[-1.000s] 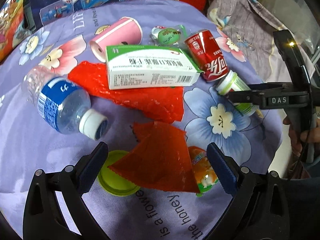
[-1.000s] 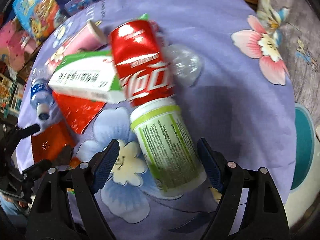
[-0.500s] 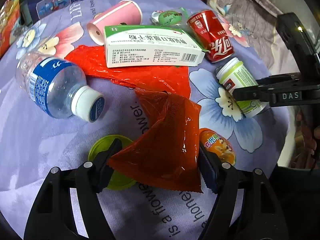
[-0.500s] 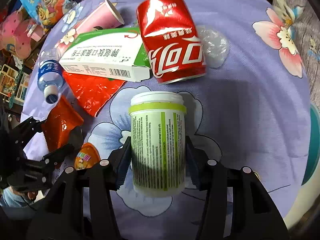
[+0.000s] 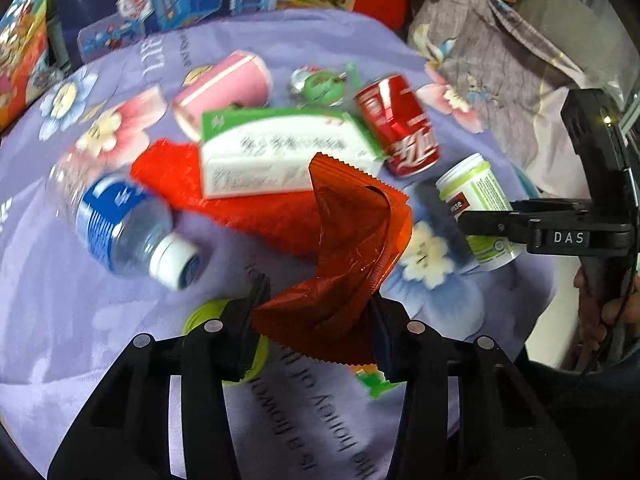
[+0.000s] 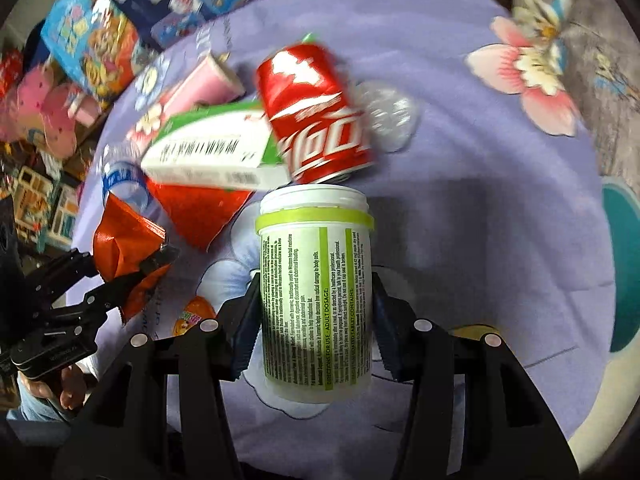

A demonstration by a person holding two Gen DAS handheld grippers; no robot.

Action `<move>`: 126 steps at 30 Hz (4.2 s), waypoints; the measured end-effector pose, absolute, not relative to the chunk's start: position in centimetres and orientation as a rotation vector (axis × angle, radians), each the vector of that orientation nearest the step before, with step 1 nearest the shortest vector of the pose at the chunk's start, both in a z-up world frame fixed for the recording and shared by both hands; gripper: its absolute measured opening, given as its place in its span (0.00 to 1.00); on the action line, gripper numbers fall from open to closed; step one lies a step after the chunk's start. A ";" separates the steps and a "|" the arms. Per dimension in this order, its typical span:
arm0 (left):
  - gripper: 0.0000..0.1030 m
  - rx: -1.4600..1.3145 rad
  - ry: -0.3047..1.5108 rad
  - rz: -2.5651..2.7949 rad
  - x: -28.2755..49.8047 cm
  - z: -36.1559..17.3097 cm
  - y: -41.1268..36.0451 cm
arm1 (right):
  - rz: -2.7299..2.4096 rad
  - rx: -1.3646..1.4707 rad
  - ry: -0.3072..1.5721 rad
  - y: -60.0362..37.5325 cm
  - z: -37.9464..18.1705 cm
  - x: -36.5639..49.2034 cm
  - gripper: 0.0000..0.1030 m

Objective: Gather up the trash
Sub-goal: 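Grasp the white-green pill bottle with the right tool while the left tool grasps the red wrapper, then carry the pill bottle and red wrapper over the teal wastebasket with both tools, then open the right tool to drop the pill bottle while the left tool releases the wrapper, then move both tools back over the remaining trash on the tablecloth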

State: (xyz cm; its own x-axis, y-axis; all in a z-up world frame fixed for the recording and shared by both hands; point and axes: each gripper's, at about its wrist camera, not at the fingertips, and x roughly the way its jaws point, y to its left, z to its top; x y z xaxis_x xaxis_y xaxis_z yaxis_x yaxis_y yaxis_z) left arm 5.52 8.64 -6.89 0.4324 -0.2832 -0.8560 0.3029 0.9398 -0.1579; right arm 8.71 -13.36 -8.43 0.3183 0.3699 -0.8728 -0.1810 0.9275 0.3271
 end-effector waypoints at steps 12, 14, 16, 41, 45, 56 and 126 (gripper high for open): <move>0.46 0.107 1.004 -0.518 7.7 -3.5 -1.8 | 0.217 0.341 1.032 -25.0 -4.4 6.6 0.47; 0.46 0.135 0.997 -0.559 7.8 -3.0 -4.3 | 0.180 0.375 0.999 -27.6 -3.9 6.0 0.47; 0.46 0.164 0.992 -0.596 8.1 -2.6 -6.6 | 0.144 0.402 0.971 -29.8 -3.7 5.5 0.47; 0.60 0.411 1.127 -0.849 11.0 -8.7 -32.0 | -0.165 0.670 0.899 -50.0 -8.7 1.1 0.47; 0.68 0.408 1.142 -0.836 11.7 -9.6 -32.8 | -0.168 0.678 0.913 -50.5 -9.4 1.6 0.47; 0.83 0.350 1.148 -0.847 13.5 -10.2 -32.9 | -0.183 0.695 0.936 -51.0 -10.7 3.0 0.47; 0.94 -0.052 1.016 -0.108 10.6 -5.0 11.3 | 0.253 0.170 1.172 -15.2 -4.9 12.1 0.73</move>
State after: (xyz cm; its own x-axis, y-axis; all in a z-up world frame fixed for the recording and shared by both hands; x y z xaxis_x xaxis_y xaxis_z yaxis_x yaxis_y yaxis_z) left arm 10.62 11.25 -4.97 0.5222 -0.1146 -0.8451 0.0662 0.9934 -0.0939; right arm 12.09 -15.16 -4.94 0.3654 0.2833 -0.8867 -0.1072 0.9590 0.2622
